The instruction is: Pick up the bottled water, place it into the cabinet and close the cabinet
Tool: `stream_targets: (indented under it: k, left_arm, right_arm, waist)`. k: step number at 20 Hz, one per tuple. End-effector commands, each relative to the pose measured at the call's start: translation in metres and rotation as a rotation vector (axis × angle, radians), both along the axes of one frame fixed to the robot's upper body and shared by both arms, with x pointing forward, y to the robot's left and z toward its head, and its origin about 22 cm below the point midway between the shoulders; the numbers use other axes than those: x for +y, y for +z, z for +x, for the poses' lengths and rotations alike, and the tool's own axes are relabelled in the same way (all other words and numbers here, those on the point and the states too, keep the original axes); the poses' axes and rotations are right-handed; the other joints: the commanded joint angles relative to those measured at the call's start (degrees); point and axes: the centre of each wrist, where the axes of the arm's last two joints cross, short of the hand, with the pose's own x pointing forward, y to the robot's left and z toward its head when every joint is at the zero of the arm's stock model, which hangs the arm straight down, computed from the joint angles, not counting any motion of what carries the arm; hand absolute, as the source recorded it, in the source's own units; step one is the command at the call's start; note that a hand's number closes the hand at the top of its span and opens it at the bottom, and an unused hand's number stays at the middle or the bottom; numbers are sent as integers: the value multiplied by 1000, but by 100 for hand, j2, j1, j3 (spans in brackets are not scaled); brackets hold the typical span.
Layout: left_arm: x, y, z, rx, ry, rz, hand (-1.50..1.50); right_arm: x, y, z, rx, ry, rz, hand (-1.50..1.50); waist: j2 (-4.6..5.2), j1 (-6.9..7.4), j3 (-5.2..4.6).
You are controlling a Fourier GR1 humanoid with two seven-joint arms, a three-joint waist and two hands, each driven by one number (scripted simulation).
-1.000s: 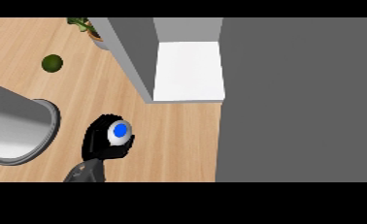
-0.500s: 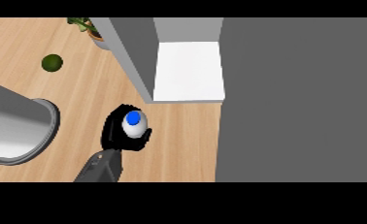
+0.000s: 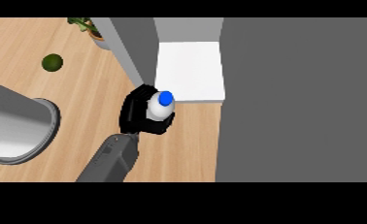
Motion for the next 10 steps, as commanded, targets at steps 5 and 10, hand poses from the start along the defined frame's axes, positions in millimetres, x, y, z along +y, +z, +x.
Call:
stream_targets:
  k: [5,10]
  left_arm:
    - [-62,79,29,-52,1,77,150]
    - [-88,96,35,-54,32,199,150]
  right_arm:
    - [-2,11,1,-36,13,43,-150]
    - [-12,20,0,-60,1,23,-150]
  waist:
    - [25,-61,-4]
    - [34,-102,-2]
